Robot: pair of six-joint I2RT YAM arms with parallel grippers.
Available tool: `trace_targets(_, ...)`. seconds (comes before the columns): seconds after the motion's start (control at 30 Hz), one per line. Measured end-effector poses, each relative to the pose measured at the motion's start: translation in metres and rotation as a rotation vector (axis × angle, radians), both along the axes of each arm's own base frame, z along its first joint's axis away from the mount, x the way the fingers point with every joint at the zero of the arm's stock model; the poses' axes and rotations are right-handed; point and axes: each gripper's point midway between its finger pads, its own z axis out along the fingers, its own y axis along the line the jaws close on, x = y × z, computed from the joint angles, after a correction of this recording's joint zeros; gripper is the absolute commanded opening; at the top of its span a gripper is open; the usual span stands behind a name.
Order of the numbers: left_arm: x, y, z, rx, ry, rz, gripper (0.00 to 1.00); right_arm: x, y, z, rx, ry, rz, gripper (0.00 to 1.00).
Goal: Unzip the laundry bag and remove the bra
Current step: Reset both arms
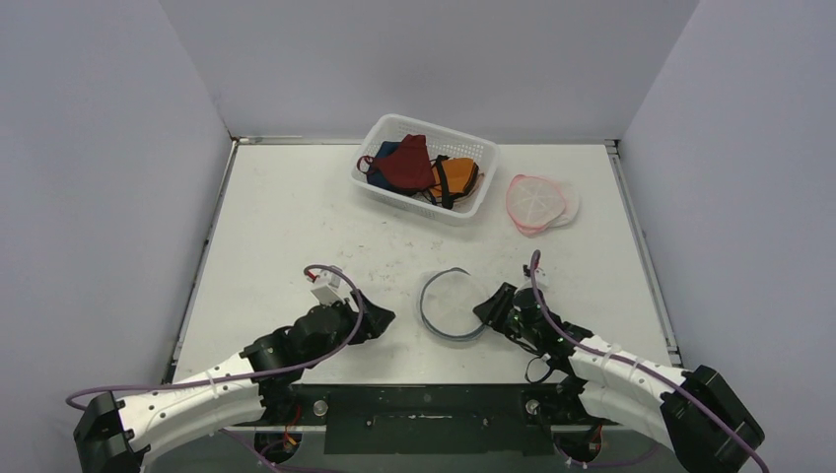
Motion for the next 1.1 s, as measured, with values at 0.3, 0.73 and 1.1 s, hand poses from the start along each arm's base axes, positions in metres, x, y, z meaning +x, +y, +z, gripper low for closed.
trace_targets(0.3, -0.001, 0.007, 0.0, 0.007, -0.001, 0.015, 0.61, 0.034, -0.052, 0.006, -0.053, -0.05, -0.205, 0.29)
trace_targets(0.73, -0.003, 0.013, -0.007, 0.028, 0.006, 0.027, 0.62, 0.081, -0.112, -0.006, -0.182, -0.001, -0.362, 0.67)
trace_targets(1.1, -0.002, 0.024, -0.01, 0.08, 0.009, 0.051, 0.83, 0.087, -0.105, 0.083, -0.24, -0.194, -0.248, 0.9)
